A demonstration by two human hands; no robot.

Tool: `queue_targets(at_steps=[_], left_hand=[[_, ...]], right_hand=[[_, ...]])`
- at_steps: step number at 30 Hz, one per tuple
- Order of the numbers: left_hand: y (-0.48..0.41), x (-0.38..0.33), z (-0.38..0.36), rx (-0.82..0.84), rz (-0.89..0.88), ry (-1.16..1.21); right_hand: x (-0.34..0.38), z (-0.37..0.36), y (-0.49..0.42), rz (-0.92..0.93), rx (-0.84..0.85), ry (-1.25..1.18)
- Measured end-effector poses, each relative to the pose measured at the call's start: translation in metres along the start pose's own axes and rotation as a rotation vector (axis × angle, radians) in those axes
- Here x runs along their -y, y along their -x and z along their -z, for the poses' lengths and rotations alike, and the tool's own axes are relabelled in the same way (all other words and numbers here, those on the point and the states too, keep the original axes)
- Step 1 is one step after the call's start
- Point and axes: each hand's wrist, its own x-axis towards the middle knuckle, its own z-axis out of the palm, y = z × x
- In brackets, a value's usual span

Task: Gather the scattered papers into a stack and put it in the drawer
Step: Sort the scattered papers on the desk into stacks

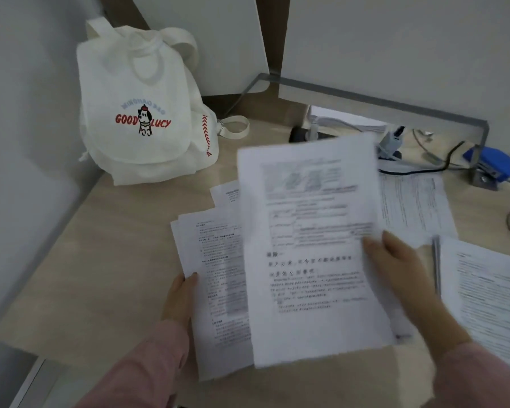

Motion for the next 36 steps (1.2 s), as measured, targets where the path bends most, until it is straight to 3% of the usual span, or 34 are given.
queue_targets(at_steps=[5,12,15,18,29,36], left_hand=[[0.002,-0.002,-0.003,0.041,0.099,0.151],[-0.016,0.012,0.007,0.044,0.030,0.047],[-0.006,0.008,0.003,0.031,-0.070,-0.059],[-0.006,0.009,0.002,0.030,-0.106,-0.083],[-0.023,0.020,0.006,0.043,-0.159,-0.112],[-0.018,0.022,0.004,0.025,-0.189,-0.083]], right_hand=[[-0.035,-0.072,-0.008,-0.117,0.262,0.162],[-0.039,-0.111,-0.005,-0.026,0.336,0.290],[-0.042,-0.099,-0.019,0.018,0.136,0.302],[-0.044,-0.074,-0.049,0.052,-0.079,0.460],[-0.045,-0.066,-0.098,0.011,-0.044,0.798],[-0.043,-0.067,-0.108,0.206,-0.072,1.225]])
